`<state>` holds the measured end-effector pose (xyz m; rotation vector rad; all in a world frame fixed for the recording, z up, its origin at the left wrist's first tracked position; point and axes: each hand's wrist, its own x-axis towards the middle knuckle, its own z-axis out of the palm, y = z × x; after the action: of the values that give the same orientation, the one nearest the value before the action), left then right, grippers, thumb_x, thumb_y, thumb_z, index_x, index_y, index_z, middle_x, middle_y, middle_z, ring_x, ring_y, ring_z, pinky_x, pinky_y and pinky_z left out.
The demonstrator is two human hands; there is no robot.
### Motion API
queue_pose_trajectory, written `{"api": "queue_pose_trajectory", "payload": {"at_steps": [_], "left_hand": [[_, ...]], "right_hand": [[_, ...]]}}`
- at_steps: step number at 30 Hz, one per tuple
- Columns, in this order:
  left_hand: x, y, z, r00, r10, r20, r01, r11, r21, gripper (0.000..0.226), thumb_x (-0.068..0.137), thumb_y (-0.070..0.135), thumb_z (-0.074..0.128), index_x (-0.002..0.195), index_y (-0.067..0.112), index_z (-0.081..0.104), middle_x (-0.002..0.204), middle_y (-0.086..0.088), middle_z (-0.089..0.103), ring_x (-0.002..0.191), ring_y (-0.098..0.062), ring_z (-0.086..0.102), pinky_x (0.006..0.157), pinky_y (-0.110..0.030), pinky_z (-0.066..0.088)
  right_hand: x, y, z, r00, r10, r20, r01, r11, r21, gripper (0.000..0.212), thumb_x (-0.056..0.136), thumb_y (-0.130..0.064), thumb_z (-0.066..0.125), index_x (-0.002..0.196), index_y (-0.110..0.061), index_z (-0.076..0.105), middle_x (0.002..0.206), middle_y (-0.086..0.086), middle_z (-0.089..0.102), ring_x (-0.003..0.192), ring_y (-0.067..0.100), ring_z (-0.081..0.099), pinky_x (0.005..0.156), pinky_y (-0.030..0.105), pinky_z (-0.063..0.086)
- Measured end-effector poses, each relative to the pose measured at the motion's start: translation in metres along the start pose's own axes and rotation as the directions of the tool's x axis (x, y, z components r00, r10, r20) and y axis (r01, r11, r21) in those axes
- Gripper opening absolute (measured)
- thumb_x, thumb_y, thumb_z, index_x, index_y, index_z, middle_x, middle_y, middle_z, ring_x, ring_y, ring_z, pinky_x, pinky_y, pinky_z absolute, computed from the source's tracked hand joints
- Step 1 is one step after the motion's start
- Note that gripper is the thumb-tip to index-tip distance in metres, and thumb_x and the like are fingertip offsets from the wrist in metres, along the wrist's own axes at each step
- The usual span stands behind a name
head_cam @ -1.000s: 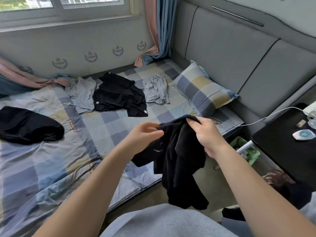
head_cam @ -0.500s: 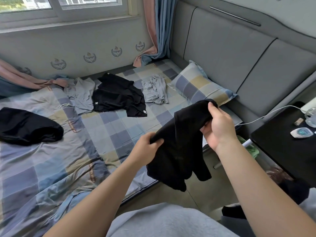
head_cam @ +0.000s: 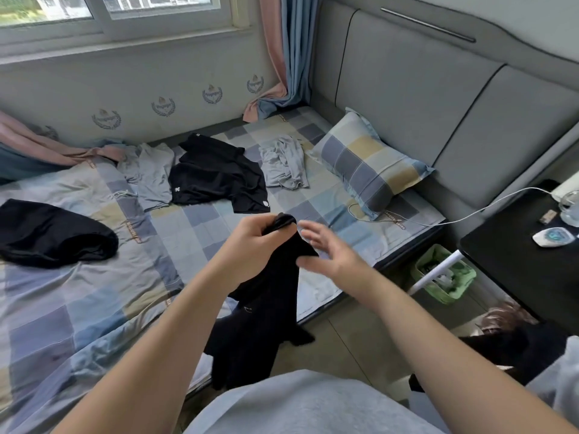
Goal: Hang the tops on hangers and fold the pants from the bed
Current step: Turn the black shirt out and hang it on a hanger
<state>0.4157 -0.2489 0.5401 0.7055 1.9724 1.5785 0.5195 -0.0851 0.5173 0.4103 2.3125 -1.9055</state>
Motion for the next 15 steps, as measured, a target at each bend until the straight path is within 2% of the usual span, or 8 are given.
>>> {"api": "queue_pose_trajectory", "payload": {"at_steps": [3,5,7,9,11,13,15], "left_hand": [[-0.005,0.009,-0.005,0.998,-0.011,0.054,0.008,0.998,0.057,0.032,0.088,0.04,0.061,0.078,0.01,0.064,0.067,-0.001,0.054,0.064,-0.017,0.049,0.059,-0.033,0.038],[-0.006,0.008,-0.013,0.998,-0.031,0.052,0.027,0.997,0.075,0.033,0.091,0.04,0.062,0.079,0.009,0.064,0.065,-0.004,0.051,0.061,-0.018,0.046,0.056,-0.032,0.034],[-0.006,0.003,-0.025,0.999,-0.039,0.029,0.034,0.989,0.146,0.024,0.095,0.032,0.064,0.08,0.014,0.069,0.063,-0.006,0.052,0.058,-0.017,0.046,0.053,-0.03,0.034],[-0.004,-0.004,-0.039,1.0,-0.024,-0.015,0.027,0.956,0.293,0.015,0.093,0.027,0.068,0.079,0.023,0.071,0.065,-0.007,0.058,0.058,-0.012,0.05,0.057,-0.031,0.039],[-0.004,-0.011,-0.049,0.998,-0.002,-0.061,0.027,0.909,0.416,0.015,0.089,0.028,0.074,0.075,0.027,0.07,0.064,0.001,0.06,0.055,-0.006,0.049,0.059,-0.026,0.04],[-0.005,-0.018,-0.05,0.997,-0.009,-0.08,0.045,0.887,0.46,0.014,0.088,0.027,0.076,0.076,0.025,0.069,0.062,0.01,0.058,0.052,-0.001,0.047,0.058,-0.024,0.037],[-0.006,-0.028,-0.047,0.993,-0.035,-0.116,0.088,0.867,0.491,0.015,0.089,0.026,0.075,0.076,0.023,0.066,0.058,0.014,0.054,0.051,-0.001,0.047,0.056,-0.024,0.035]], "right_hand": [[0.005,0.007,0.016,0.995,-0.006,0.095,0.003,1.0,0.031,0.03,0.097,-0.014,0.065,0.127,-0.017,0.064,0.12,-0.005,0.071,0.113,0.003,0.064,0.092,0.019,0.049],[0.009,0.01,0.017,0.998,-0.042,0.055,0.042,0.999,0.008,0.016,0.099,-0.01,0.06,0.112,-0.006,0.069,0.103,0.001,0.073,0.097,0.006,0.066,0.085,0.022,0.05],[0.012,0.008,0.009,0.996,-0.092,-0.013,0.091,0.995,-0.046,0.017,0.101,-0.013,0.058,0.103,-0.004,0.071,0.094,0.011,0.072,0.09,0.01,0.063,0.085,0.029,0.049],[0.014,0.002,-0.005,0.985,-0.148,-0.095,0.143,0.988,-0.051,0.02,0.102,-0.013,0.056,0.103,-0.002,0.073,0.094,0.017,0.072,0.09,0.014,0.062,0.085,0.032,0.049],[0.015,-0.007,-0.022,0.967,-0.209,-0.144,0.203,0.977,-0.058,0.018,0.1,-0.011,0.058,0.095,-0.003,0.072,0.082,0.004,0.067,0.082,0.01,0.059,0.078,0.029,0.047],[0.015,-0.016,-0.033,0.955,-0.267,-0.131,0.258,0.962,-0.087,0.021,0.099,-0.01,0.06,0.081,-0.012,0.07,0.069,-0.012,0.06,0.07,0.002,0.054,0.068,0.019,0.044],[0.015,-0.021,-0.039,0.944,-0.296,-0.145,0.287,0.954,-0.083,0.023,0.099,-0.01,0.06,0.079,-0.015,0.07,0.069,-0.011,0.062,0.069,0.003,0.056,0.065,0.015,0.045]]}}
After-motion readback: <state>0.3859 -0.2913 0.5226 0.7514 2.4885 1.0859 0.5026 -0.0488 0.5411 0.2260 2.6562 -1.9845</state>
